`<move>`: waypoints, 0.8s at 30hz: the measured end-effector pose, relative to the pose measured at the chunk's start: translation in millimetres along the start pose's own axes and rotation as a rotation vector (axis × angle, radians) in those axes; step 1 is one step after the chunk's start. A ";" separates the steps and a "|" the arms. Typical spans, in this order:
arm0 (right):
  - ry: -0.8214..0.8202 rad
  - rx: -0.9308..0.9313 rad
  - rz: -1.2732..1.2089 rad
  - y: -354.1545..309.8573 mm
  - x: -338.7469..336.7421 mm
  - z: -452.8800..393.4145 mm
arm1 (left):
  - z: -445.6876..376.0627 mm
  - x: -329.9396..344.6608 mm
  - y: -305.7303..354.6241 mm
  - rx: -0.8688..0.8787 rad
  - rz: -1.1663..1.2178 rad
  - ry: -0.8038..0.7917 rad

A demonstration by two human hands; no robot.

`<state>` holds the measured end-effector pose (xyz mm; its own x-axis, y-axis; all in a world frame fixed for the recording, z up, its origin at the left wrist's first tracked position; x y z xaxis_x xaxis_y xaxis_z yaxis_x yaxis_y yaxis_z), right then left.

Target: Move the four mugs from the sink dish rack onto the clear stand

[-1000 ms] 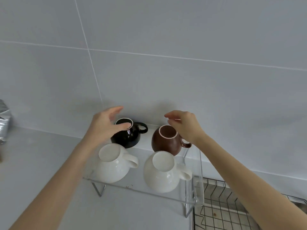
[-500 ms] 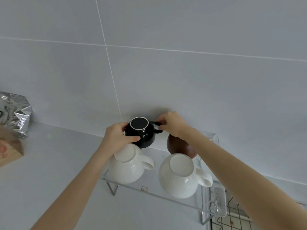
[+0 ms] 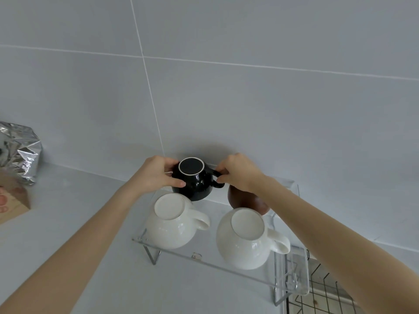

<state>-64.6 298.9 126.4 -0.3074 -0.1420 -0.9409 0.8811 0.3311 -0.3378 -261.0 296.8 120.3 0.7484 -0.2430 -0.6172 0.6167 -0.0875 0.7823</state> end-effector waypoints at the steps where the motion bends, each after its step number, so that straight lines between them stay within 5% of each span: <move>1: 0.000 -0.001 -0.005 -0.7 0.1 1.0 | -0.9 -1.3 -0.9 -0.003 0.016 -0.018; 24: -0.065 0.048 -0.032 -2.4 1.4 -1.8 | 0.3 2.7 -4.3 0.022 0.023 0.020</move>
Point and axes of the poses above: each hand's wrist, its own z-axis away from the middle knuckle, its own x-axis out of the palm, y = z × x, the point moved 3 cm from there along -z, towards the middle knuckle
